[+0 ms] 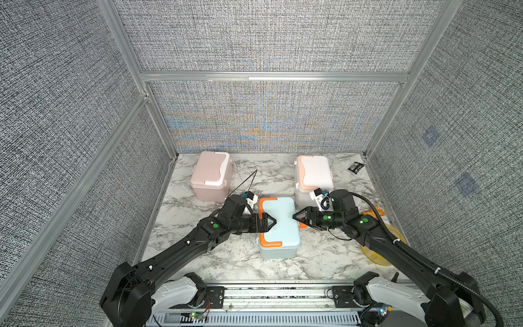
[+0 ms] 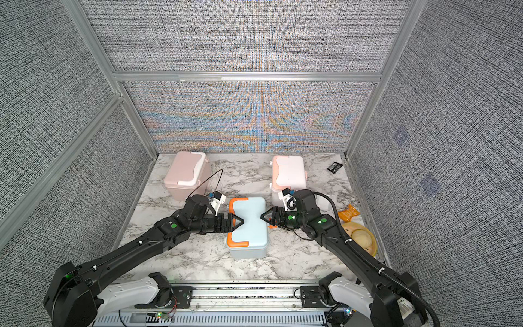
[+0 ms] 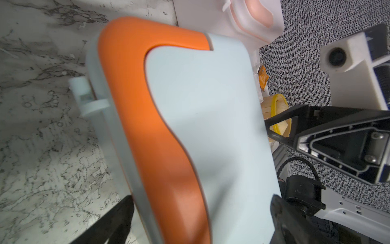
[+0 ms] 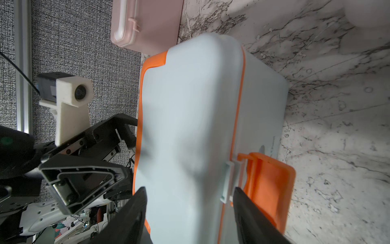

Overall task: Open first aid kits and take out gauze
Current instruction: Open the lid of the first aid kit.

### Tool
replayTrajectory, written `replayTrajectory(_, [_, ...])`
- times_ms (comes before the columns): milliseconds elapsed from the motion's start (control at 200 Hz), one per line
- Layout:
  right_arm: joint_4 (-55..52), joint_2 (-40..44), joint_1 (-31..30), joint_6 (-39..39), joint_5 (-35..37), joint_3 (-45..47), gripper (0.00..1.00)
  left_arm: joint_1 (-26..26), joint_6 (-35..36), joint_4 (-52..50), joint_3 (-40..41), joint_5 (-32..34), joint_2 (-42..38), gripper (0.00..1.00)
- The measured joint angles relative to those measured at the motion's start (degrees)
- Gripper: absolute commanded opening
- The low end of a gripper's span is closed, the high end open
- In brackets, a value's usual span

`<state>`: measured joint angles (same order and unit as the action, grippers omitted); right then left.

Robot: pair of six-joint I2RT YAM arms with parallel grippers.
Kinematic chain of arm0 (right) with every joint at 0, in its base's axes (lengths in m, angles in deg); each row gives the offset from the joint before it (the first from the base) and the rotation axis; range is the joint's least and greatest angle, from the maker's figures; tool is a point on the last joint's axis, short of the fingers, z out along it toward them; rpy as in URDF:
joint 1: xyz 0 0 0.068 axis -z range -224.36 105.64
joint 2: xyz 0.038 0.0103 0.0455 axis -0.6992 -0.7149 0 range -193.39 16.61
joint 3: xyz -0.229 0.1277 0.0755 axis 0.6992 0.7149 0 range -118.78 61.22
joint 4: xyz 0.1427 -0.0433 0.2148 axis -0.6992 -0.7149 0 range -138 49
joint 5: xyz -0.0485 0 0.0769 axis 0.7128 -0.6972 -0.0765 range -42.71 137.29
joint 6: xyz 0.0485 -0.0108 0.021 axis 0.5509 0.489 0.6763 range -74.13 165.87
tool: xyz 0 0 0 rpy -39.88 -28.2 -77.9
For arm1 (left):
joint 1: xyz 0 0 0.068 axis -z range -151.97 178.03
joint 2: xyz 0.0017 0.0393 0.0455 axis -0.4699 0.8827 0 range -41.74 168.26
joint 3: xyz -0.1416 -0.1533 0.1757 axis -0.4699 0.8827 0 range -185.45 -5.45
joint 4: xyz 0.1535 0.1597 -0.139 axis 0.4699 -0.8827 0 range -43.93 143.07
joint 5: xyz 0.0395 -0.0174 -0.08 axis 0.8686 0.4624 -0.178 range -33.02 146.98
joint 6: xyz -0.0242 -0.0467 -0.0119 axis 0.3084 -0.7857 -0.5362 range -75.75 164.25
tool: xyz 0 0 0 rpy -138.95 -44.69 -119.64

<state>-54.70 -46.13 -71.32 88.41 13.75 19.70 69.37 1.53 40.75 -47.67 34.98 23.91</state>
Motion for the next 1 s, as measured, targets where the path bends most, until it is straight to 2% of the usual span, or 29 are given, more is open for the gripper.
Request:
replayTrajectory(435, [2.36, -2.93, -1.31, 0.63, -0.83, -0.31, 0.66, 0.52, -0.39, 0.0, -0.15, 0.55, 0.24, 1.0])
replayTrajectory(720, [2.56, -0.33, -1.73, 1.86, -1.11, -1.01, 0.66, 1.68, -0.37, 0.28, -1.11, 0.33, 1.75, 1.0])
replayTrajectory(1001, [2.27, 3.52, -1.88, 3.28, -3.19, -3.78, 0.66, 2.23, -3.48, 9.29, -1.31, -3.67, 4.83, 0.99])
